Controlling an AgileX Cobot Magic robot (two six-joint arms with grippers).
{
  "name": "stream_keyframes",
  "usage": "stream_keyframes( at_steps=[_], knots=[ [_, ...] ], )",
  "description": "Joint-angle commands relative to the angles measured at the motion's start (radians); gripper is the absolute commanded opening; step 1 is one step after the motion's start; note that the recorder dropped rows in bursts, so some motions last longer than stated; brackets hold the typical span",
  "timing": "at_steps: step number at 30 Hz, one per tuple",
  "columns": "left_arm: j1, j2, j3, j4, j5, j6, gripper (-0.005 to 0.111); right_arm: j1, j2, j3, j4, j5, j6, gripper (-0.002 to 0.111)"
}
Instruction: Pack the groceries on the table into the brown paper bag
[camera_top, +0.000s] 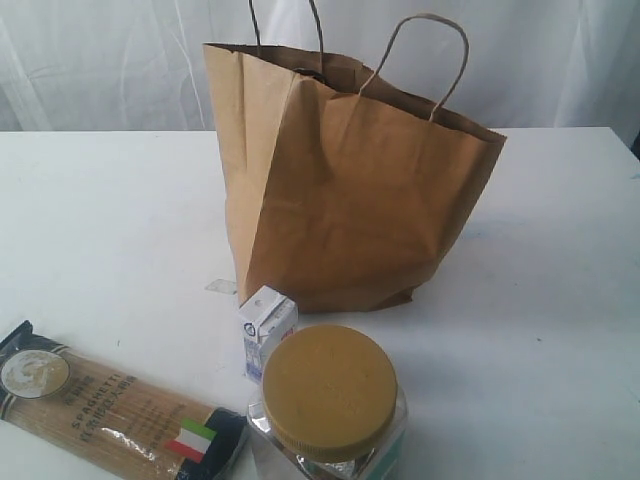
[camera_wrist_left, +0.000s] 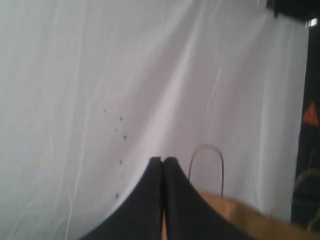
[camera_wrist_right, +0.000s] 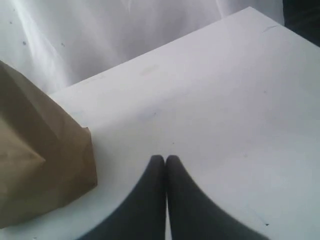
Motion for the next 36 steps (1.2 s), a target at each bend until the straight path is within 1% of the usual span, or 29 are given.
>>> stream_keyframes(
  at_steps=[1, 2, 4, 6, 7, 8, 9, 11, 14, 16, 20, 24, 26, 28, 29, 34, 36],
  knots=[
    [0.003, 0.138, -0.180, -0.492, 0.044, 0.132, 0.000, 0.002, 0.005, 0.023, 0.001, 0.005, -0.004, 0.000],
    [0.003, 0.238, -0.267, -0.463, 0.046, 0.136, 0.000, 0.002, 0.005, 0.040, 0.005, 0.005, -0.004, 0.000],
    [0.003, 0.337, -0.330, -0.325, 0.069, 0.162, 0.000, 0.002, 0.005, 0.060, 0.005, 0.003, -0.004, 0.000],
    [0.003, 0.501, -0.409, -0.094, 0.152, 0.196, 0.000, 0.002, 0.005, 0.075, 0.005, 0.001, -0.004, 0.000],
    [0.003, 0.646, -0.459, 0.127, 0.259, 0.223, 0.000, 0.002, 0.005, 0.083, 0.005, -0.013, -0.004, 0.000],
    [0.003, 0.730, -0.480, 0.221, 0.323, 0.242, 0.000, 0.002, 0.005, 0.083, -0.007, -0.027, -0.004, 0.000],
    [0.003, 0.886, -0.503, 0.297, 0.424, 0.247, 0.000, 0.002, 0.005, 0.083, -0.043, -0.052, -0.041, 0.000],
    [-0.001, 1.026, -0.525, 0.299, 0.523, 0.220, 0.000, 0.002, 0.005, 0.083, -0.057, -0.101, -0.172, 0.000],
    [-0.001, 1.084, -0.526, 0.299, 0.528, 0.192, 0.000, 0.002, 0.005, 0.083, -0.059, -0.152, -0.296, 0.000],
    [-0.001, 1.091, -0.526, 0.299, 0.549, 0.189, 0.000, 0.002, 0.005, 0.083, -0.059, -0.201, -0.365, 0.000],
    [-0.001, 1.069, -0.526, 0.299, 0.553, 0.189, 0.000, 0.002, 0.005, 0.083, -0.054, -0.236, -0.368, 0.000],
    [-0.001, 1.038, -0.526, 0.299, 0.485, 0.185, 0.000, 0.002, 0.005, 0.083, -0.054, -0.238, -0.368, 0.000],
    [-0.016, 1.030, -0.524, 0.299, 0.463, 0.104, 0.000, 0.002, 0.005, 0.083, -0.054, -0.238, -0.368, 0.000],
    [-0.056, 1.032, -0.524, 0.313, 0.476, 0.020, 0.000, 0.002, 0.005, 0.083, -0.054, -0.238, -0.368, 0.000],
    [-0.085, 1.035, -0.521, 0.344, 0.478, 0.001, 0.000, 0.002, 0.005, 0.083, -0.054, -0.238, -0.368, 0.000],
    [-0.243, 1.060, -0.485, 0.562, 0.350, -0.001, 0.000, 0.002, 0.005, 0.083, -0.054, -0.238, -0.368, 0.000],
    [-0.303, 1.068, -0.485, 0.647, 0.358, -0.001, 0.000, 0.002, 0.005, 0.083, -0.054, -0.238, -0.368, 0.000]
  ],
)
